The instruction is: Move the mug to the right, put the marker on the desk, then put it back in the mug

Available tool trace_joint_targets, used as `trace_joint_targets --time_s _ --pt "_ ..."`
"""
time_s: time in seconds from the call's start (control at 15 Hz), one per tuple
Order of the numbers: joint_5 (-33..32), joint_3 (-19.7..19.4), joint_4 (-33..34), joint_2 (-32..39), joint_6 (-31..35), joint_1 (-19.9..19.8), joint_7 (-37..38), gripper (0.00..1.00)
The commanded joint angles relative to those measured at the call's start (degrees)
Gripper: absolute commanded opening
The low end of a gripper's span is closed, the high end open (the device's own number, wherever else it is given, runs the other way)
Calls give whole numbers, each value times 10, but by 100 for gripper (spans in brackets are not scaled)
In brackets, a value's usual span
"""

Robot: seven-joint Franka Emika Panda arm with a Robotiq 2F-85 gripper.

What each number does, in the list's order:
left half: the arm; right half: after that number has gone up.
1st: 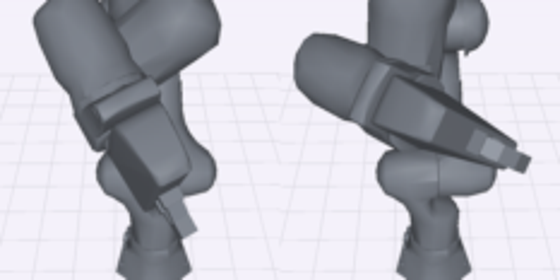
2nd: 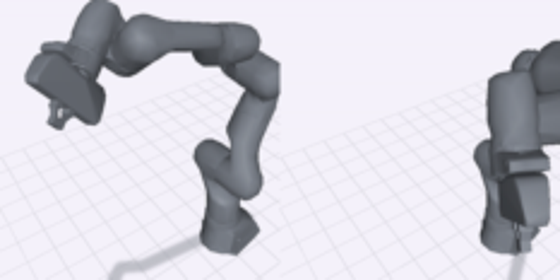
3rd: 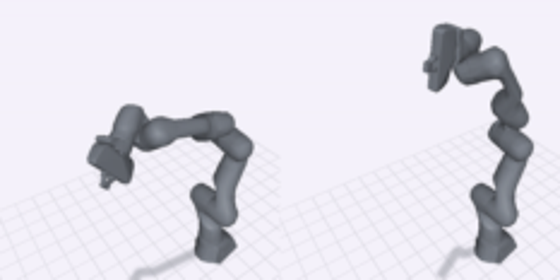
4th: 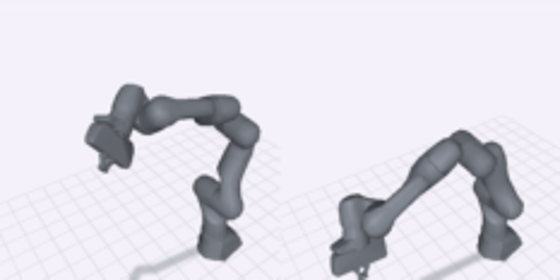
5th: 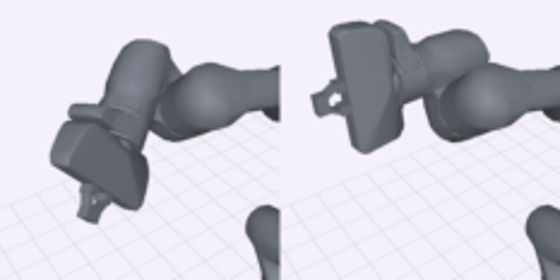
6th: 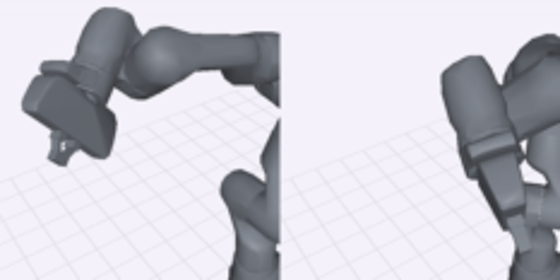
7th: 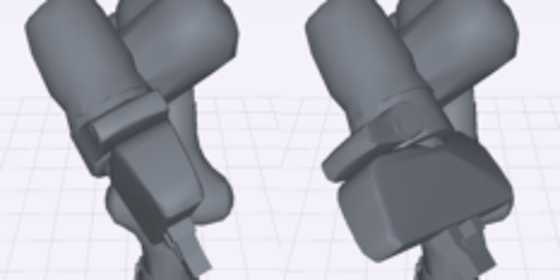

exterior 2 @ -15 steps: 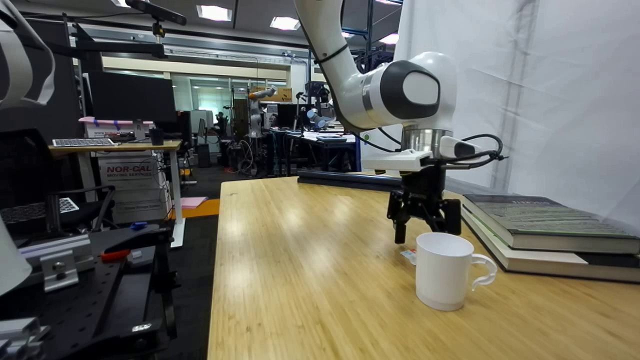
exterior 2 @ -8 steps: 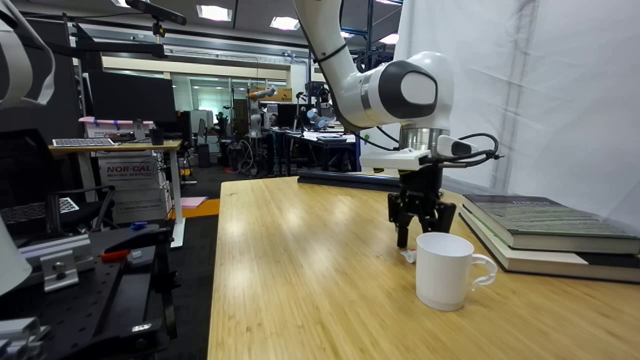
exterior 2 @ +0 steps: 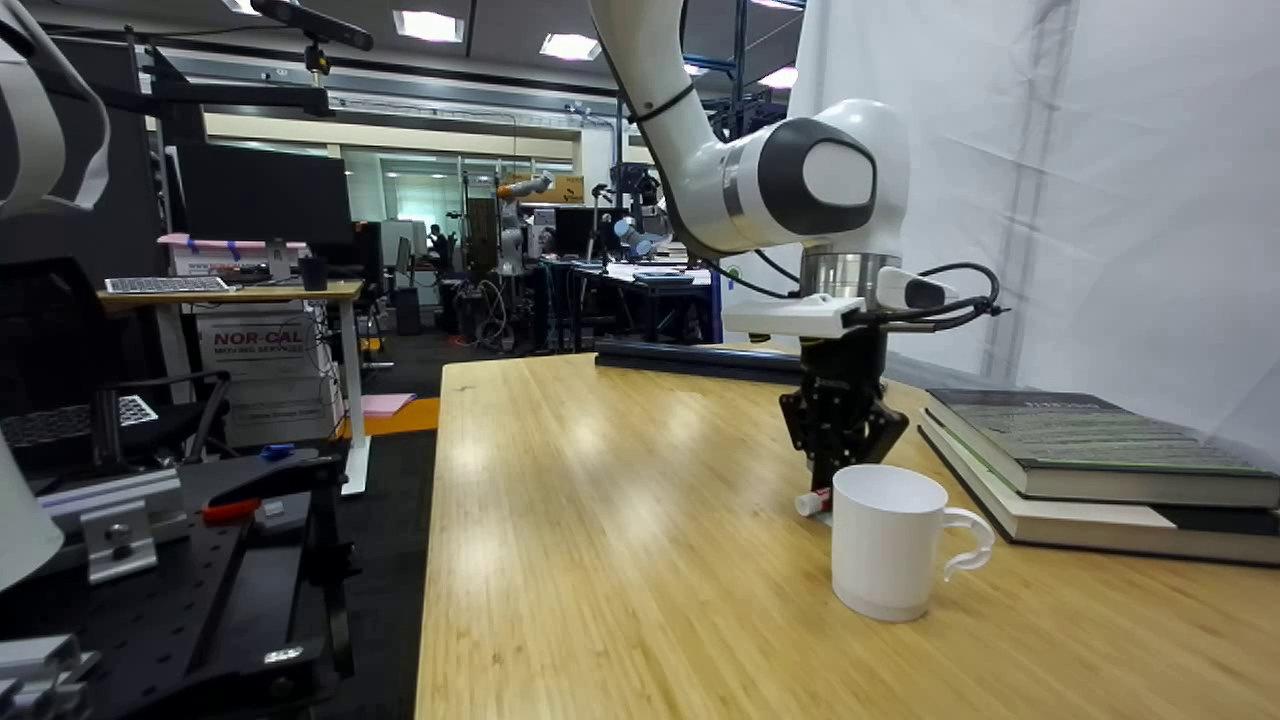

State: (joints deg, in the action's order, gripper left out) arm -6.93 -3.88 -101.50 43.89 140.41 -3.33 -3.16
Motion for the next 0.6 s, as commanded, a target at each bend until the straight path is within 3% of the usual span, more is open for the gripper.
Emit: trace_joint_targets --time_s 0.0,0.53 --pt "13 8 -3 -6 15 -14 -11 5" --pt "25 -6 -14 -54 31 1 55 5"
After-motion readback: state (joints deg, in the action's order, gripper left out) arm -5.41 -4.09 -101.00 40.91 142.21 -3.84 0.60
